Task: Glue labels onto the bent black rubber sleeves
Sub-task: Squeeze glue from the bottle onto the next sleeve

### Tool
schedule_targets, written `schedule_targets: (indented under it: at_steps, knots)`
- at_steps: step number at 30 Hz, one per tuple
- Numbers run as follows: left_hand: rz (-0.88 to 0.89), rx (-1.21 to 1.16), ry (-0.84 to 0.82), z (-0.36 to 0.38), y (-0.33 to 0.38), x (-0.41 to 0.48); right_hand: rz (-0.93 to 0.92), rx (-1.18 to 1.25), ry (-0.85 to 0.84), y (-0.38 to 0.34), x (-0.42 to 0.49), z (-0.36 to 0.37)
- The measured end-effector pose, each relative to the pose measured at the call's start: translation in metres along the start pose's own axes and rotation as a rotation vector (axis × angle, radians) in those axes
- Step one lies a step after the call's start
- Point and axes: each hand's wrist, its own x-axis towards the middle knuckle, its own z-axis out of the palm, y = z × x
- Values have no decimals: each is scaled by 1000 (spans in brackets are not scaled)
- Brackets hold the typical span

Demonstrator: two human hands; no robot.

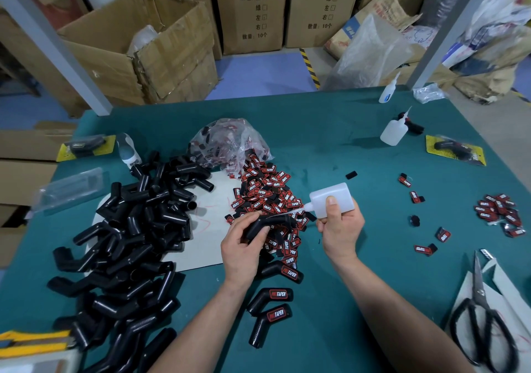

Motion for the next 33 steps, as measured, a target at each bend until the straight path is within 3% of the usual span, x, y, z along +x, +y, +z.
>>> schedule_targets:
  at_steps: [33]
  knots:
    - [18, 15, 20, 1, -1, 1, -2, 17, -4, -4, -5, 1]
